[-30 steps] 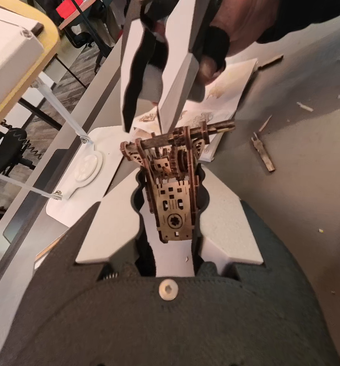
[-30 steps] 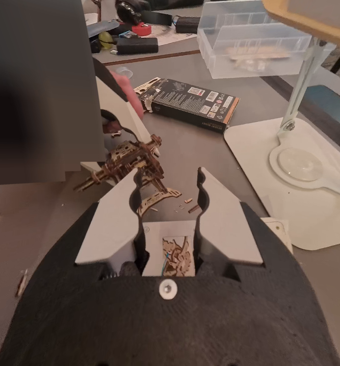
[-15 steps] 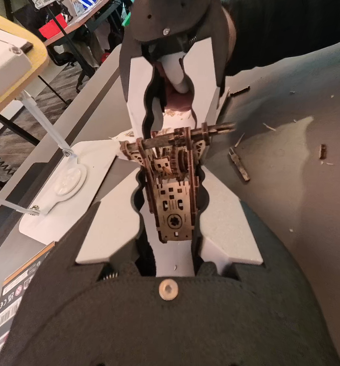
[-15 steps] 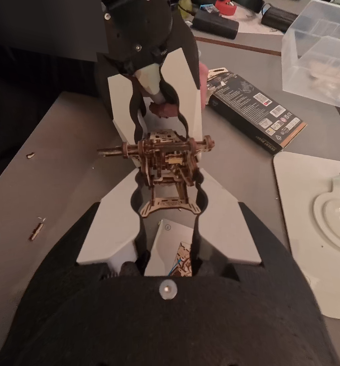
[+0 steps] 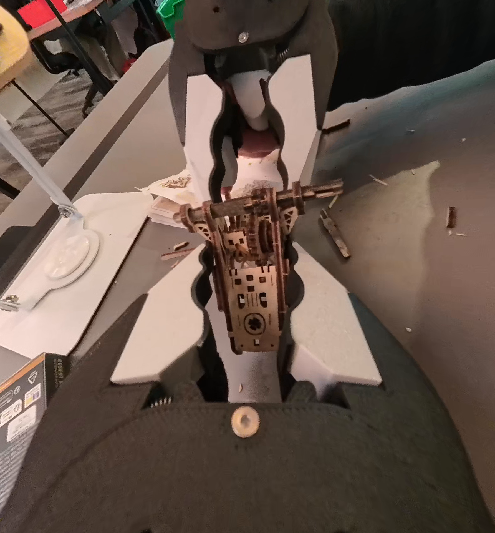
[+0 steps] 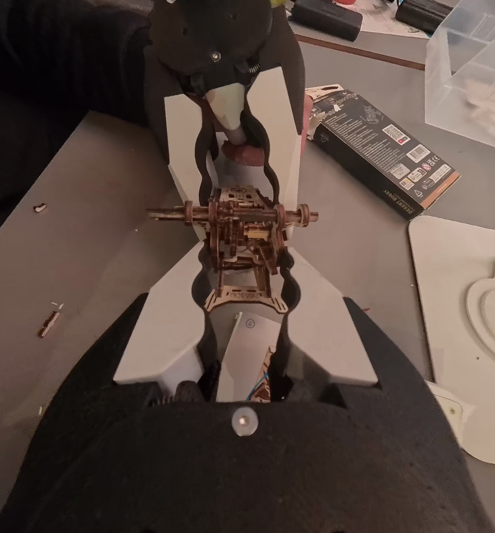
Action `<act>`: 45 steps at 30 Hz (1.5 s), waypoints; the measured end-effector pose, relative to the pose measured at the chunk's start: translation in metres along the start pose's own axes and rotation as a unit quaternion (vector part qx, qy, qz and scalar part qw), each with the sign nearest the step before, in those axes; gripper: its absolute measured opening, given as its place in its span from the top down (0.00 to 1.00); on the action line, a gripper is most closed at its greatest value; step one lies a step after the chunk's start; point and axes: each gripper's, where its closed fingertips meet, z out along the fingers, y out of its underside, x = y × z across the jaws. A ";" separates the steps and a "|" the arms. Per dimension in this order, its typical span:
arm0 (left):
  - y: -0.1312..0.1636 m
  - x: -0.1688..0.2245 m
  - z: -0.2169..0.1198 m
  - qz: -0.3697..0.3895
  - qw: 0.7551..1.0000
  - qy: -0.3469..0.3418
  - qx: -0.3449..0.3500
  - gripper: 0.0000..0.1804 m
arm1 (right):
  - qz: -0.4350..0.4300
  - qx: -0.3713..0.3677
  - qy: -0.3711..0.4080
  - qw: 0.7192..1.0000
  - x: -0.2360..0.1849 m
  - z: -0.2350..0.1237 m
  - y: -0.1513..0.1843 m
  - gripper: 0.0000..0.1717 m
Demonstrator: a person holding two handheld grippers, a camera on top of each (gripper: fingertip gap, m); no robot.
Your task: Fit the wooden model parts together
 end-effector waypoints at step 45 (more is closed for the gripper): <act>-0.003 -0.001 0.008 0.065 0.997 -0.049 -0.001 0.73 | -0.059 0.016 0.056 0.997 0.001 -0.006 0.000 0.73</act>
